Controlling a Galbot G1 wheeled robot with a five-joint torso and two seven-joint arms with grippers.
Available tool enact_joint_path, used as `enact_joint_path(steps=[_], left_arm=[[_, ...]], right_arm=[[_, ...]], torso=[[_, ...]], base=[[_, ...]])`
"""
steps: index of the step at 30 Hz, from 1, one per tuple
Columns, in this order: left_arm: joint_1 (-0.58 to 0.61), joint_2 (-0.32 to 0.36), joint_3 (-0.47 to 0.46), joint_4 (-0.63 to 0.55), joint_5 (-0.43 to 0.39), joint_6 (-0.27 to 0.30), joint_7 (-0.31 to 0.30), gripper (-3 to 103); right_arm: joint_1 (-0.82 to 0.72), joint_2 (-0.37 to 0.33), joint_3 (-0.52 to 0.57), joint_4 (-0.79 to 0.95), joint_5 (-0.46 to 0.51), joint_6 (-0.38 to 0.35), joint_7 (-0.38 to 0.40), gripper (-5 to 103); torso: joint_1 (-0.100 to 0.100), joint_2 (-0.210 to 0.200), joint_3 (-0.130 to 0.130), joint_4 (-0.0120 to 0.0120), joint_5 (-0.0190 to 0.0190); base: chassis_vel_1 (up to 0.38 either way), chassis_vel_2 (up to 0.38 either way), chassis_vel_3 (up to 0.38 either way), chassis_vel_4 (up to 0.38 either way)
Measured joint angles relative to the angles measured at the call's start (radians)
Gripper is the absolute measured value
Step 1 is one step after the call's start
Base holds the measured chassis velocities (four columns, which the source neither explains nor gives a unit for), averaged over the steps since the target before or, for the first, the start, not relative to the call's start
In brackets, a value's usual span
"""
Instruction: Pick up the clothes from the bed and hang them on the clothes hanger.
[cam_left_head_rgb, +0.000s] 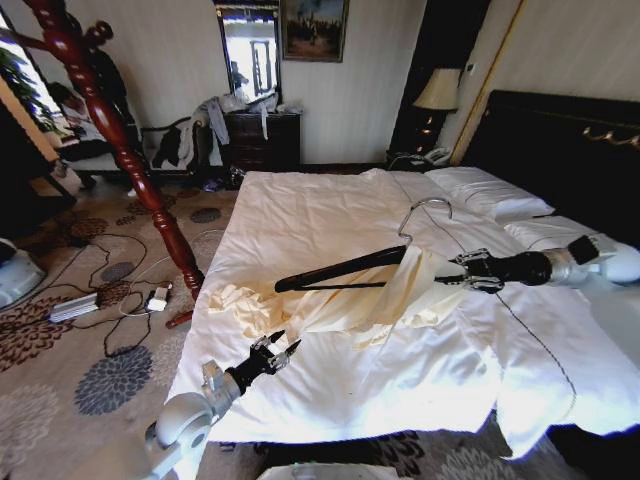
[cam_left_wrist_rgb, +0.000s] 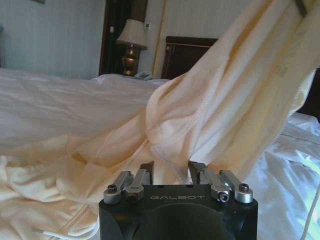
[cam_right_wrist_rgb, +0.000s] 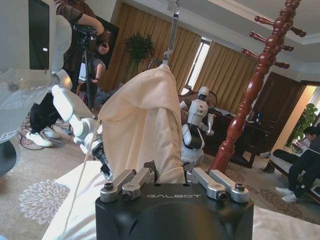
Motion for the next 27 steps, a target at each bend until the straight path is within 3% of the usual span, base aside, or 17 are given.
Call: enact_joint_path(steps=[6, 11, 18, 22, 27], left_arm=[[-0.05, -0.023, 0.031, 0.019, -0.048, 0.023, -0.003, 13], [-0.07, -0.033, 0.048, 0.024, -0.054, 0.026, -0.004, 2], [-0.071, -0.014, -0.002, 0.003, -0.084, 0.024, -0.003, 0], [-0.116, -0.001, -0.065, -0.022, -0.15, 0.024, -0.006, 0], [-0.275, 0.008, -0.147, -0.028, -0.326, 0.043, -0.028, 0]], right_arm=[[0.003, -0.003, -0.002, 0.003, 0.003, 0.0, 0.0, 21], [0.0, -0.007, -0.001, 0.005, 0.004, 0.0, 0.0, 21], [-0.011, -0.007, 0.002, -0.008, 0.004, 0.011, 0.004, 21], [-0.013, 0.005, 0.002, -0.025, 0.002, 0.014, 0.018, 21], [-0.029, 0.023, 0.0, -0.023, -0.001, 0.016, 0.072, 21]], torso=[[0.0, 0.0, 0.0, 0.0, 0.0], [0.0, 0.0, 0.0, 0.0, 0.0], [0.0, 0.0, 0.0, 0.0001, -0.0001], [0.0, 0.0, 0.0, 0.0001, 0.0], [0.0, 0.0, 0.0, -0.0001, 0.0]], base=[[0.0, 0.0, 0.0, 0.0], [0.0, 0.0, 0.0, 0.0], [0.0, 0.0, 0.0, 0.0], [0.0, 0.0, 0.0, 0.0], [0.0, 0.0, 0.0, 0.0]])
